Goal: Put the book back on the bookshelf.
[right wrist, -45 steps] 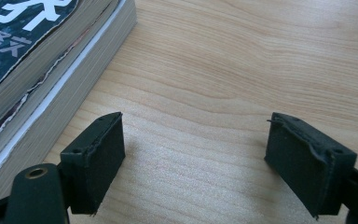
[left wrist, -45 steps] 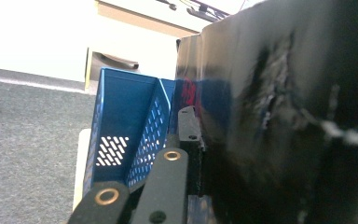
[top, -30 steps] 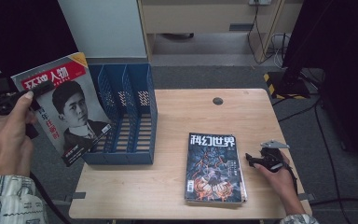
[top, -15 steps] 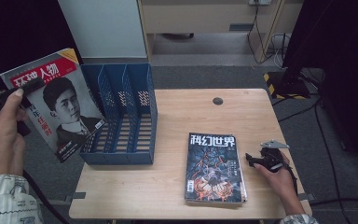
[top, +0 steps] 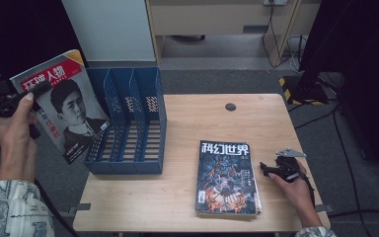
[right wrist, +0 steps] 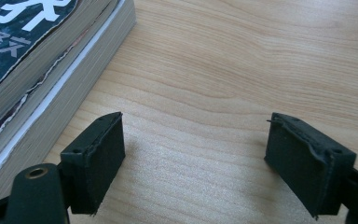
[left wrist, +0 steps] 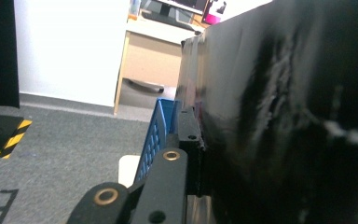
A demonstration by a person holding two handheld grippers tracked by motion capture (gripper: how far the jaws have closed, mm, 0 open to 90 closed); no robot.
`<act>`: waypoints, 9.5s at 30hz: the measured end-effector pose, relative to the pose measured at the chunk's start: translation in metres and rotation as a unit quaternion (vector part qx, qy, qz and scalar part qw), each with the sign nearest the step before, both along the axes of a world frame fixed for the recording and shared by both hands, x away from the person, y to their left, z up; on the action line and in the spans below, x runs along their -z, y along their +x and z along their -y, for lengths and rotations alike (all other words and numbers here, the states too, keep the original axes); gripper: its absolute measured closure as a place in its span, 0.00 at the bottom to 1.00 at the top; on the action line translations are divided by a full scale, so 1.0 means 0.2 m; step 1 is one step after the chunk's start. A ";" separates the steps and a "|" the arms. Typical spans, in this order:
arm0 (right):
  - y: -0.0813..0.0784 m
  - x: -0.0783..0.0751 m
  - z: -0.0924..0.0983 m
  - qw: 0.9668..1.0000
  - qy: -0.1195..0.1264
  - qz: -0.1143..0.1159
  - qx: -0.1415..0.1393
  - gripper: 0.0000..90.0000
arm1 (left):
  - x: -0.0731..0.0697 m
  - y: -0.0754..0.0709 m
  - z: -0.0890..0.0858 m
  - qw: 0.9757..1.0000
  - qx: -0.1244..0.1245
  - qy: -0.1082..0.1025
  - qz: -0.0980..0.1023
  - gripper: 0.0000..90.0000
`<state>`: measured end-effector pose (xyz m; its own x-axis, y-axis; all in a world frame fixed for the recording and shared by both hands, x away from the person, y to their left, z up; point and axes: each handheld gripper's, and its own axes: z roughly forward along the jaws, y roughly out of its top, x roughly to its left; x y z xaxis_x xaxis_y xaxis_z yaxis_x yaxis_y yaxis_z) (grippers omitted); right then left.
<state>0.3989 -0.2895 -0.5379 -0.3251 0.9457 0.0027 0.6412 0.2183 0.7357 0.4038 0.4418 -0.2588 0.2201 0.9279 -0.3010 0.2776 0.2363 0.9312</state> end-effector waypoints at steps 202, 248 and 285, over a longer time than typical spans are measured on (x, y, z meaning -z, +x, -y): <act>-0.01 0.00 0.00 1.000 -0.001 0.000 -0.004 0.22 | 0.29 0.12 0.11 0.999 -0.014 0.046 -0.011 0.96; -0.01 0.00 0.00 1.000 -0.001 0.000 -0.004 0.22 | 0.47 0.14 0.12 0.999 -0.038 0.031 0.015 0.91; -0.01 0.00 0.00 1.000 0.000 -0.002 -0.006 0.22 | 0.66 -0.15 0.17 0.992 -0.016 0.128 -0.017 0.45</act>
<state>0.3964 -0.2890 -0.5378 -0.3356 0.9420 0.0036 0.6410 0.2255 0.7337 0.3744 0.4075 -0.3913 0.1842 0.9810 -0.0612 0.3055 0.0021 0.9522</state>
